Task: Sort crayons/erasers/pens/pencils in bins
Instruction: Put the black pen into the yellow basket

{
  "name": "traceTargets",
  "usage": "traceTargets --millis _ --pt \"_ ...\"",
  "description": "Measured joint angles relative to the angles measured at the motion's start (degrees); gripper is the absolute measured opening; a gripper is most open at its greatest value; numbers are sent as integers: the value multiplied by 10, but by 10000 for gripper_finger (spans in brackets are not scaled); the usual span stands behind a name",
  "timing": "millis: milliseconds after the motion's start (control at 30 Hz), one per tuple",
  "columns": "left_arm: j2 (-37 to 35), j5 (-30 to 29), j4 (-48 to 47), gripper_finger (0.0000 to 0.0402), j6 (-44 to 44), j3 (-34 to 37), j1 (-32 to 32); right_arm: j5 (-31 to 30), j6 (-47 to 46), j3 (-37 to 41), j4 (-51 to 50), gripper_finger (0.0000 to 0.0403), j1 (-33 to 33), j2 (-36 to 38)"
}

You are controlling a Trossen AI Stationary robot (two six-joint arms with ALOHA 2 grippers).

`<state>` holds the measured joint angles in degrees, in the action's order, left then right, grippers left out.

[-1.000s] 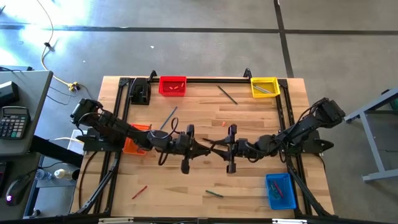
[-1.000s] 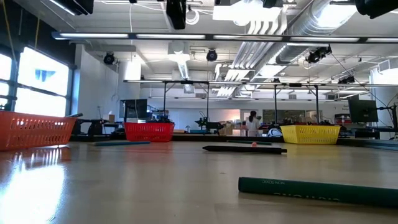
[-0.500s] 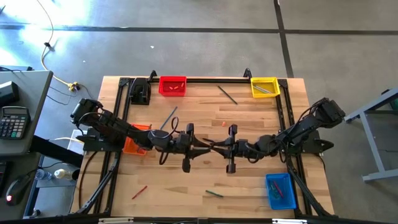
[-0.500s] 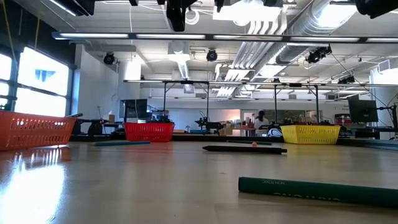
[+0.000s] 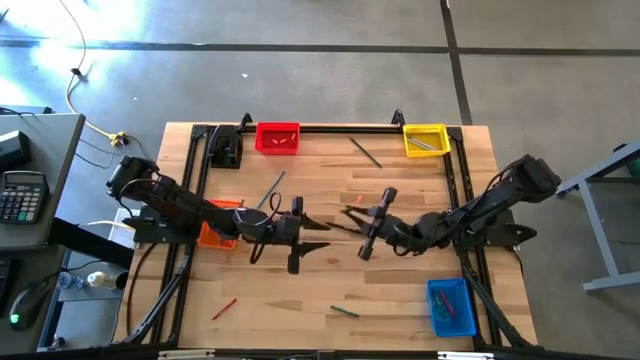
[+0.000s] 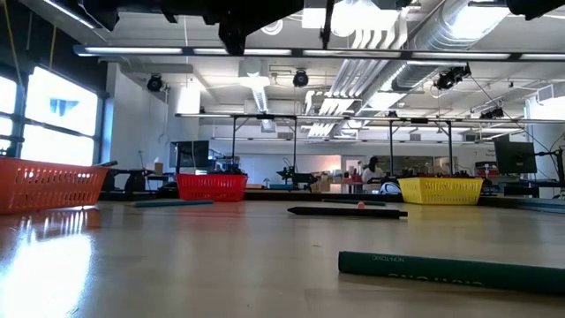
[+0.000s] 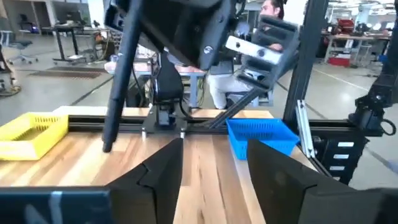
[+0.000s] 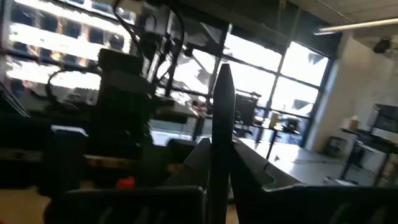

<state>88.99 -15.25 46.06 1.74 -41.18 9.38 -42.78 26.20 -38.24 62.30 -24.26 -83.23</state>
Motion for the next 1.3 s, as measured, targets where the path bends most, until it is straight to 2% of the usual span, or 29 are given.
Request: traceTargets --millis 167,267,367,467,533,667,833,1067,1200,1300 --pt "-15 -16 -4 174 -11 24 -18 -94 77 0 -46 15 4 45" --pt "-18 -20 1 171 -18 32 -30 -162 107 0 -101 15 29 72" --pt "-20 -19 -2 166 -10 42 -42 -207 112 0 -193 15 78 97" --pt "-22 -19 1 159 -9 48 -50 -217 81 0 -310 14 149 116" --pt "-22 -19 -4 155 -9 49 -53 -195 49 0 -390 14 203 128" --pt "-22 -19 -13 148 -9 49 -54 -87 -9 0 -524 14 318 135" --pt "-21 -19 -13 142 -9 49 -54 1 -7 0 -634 14 447 135" --pt "-21 -19 -13 136 -9 49 -54 69 -3 5 -676 14 591 135" --pt "-21 -19 -12 136 -9 49 -54 118 -2 16 -672 14 651 135" --pt "-21 -19 -12 135 -9 49 -54 127 11 31 -660 14 684 135"
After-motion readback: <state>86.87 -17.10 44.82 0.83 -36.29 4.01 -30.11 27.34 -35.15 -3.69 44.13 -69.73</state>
